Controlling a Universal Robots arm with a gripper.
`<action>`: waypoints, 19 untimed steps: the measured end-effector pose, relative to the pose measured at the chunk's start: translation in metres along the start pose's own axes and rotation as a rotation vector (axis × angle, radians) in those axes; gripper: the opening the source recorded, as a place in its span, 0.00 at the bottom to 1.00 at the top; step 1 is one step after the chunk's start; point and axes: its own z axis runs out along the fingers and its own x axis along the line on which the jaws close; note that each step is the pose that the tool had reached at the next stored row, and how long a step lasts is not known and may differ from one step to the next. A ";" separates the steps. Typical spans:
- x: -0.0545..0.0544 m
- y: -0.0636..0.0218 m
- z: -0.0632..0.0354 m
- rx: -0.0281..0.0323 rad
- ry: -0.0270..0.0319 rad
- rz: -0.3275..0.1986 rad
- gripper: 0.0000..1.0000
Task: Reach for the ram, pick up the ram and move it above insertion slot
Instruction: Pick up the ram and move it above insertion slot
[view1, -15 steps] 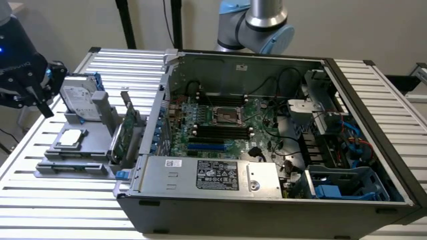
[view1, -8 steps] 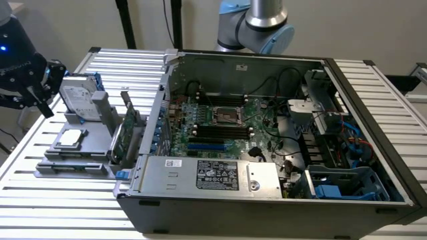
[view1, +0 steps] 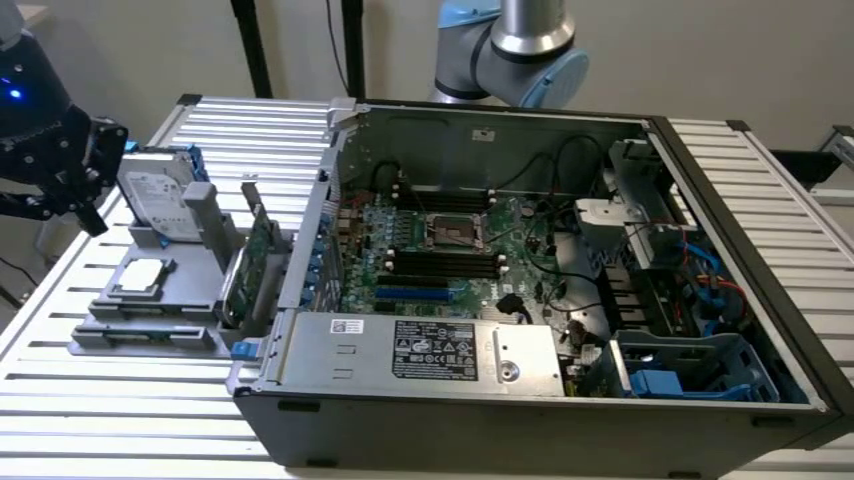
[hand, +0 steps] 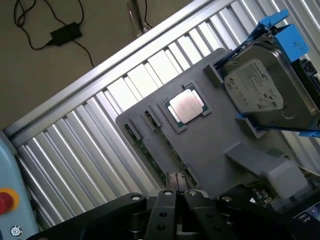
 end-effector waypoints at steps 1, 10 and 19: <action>0.000 0.0000 0.0000 0.0000 0.0006 -0.018 0.11; 0.000 0.0000 0.0000 0.0001 0.0061 -0.181 0.11; 0.000 0.0000 0.0001 0.0013 0.0111 -0.345 0.11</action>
